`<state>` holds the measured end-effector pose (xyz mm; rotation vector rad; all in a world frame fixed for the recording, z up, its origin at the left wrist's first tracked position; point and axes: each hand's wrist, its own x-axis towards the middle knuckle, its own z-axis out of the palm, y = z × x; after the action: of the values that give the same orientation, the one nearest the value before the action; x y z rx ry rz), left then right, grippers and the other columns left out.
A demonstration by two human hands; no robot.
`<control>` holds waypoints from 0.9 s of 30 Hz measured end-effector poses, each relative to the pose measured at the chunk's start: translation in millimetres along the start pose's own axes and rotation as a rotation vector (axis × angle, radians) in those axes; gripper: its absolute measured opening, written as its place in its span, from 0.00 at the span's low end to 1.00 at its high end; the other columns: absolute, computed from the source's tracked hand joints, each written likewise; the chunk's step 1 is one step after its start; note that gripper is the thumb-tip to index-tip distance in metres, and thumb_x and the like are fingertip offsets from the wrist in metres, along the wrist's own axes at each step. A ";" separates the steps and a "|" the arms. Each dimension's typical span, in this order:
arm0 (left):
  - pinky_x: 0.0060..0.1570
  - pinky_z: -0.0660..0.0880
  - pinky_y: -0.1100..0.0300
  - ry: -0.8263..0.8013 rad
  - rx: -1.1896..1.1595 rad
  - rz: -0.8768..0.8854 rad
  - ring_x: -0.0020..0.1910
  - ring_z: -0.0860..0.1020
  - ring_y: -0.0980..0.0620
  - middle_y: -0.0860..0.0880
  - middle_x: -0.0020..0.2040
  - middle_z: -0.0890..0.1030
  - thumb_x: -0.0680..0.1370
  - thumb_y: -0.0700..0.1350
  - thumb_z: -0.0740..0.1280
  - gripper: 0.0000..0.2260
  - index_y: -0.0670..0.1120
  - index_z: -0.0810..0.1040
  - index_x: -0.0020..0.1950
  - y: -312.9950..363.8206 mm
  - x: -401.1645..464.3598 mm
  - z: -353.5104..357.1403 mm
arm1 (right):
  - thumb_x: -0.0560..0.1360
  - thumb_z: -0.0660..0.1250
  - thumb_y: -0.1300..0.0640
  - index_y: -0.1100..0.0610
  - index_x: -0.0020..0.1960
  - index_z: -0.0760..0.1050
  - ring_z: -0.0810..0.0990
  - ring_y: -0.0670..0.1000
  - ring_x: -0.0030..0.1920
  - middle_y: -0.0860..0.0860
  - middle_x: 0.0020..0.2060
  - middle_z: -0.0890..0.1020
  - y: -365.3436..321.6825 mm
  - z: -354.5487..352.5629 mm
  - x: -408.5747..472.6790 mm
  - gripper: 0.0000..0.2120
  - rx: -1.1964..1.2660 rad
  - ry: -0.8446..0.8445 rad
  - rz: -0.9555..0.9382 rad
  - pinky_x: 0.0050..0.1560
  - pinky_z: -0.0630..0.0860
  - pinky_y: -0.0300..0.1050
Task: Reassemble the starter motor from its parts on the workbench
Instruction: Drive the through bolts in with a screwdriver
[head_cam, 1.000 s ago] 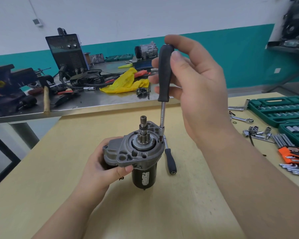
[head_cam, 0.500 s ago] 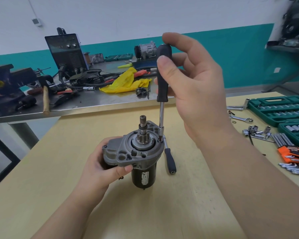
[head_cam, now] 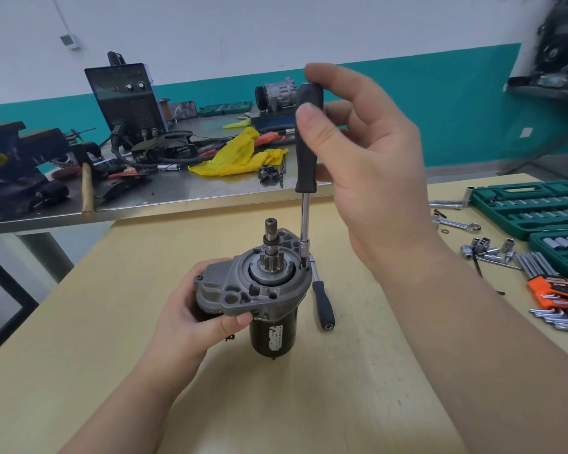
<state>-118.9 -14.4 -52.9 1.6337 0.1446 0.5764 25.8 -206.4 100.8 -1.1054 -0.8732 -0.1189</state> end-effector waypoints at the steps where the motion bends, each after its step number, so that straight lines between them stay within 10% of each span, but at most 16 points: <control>1: 0.50 0.82 0.45 -0.001 -0.002 -0.001 0.61 0.84 0.38 0.42 0.63 0.85 0.65 0.59 0.87 0.38 0.52 0.79 0.70 0.6 -0.2 0.5 | 0.84 0.68 0.60 0.50 0.64 0.81 0.84 0.63 0.54 0.62 0.50 0.83 0.3 -0.6 -0.3 0.10 0.028 -0.001 0.010 0.54 0.85 0.64; 12: 0.42 0.81 0.54 0.001 -0.011 -0.016 0.56 0.84 0.42 0.42 0.61 0.86 0.64 0.59 0.87 0.37 0.51 0.80 0.69 2.0 -0.1 2.4 | 0.83 0.70 0.60 0.48 0.64 0.80 0.84 0.57 0.50 0.52 0.47 0.84 -0.6 -1.2 1.0 0.12 -0.005 0.018 0.003 0.54 0.85 0.59; 27: 0.57 0.78 0.36 -0.014 -0.012 0.001 0.62 0.83 0.36 0.42 0.64 0.85 0.65 0.58 0.87 0.37 0.51 0.79 0.71 -2.1 1.2 0.0 | 0.86 0.65 0.60 0.53 0.67 0.81 0.86 0.63 0.52 0.59 0.51 0.86 0.1 -1.3 -1.3 0.12 0.093 0.009 0.042 0.51 0.87 0.57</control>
<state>-117.3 -13.5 -54.6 1.6261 0.1296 0.5655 25.6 -207.8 99.7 -1.0345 -0.8389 -0.0477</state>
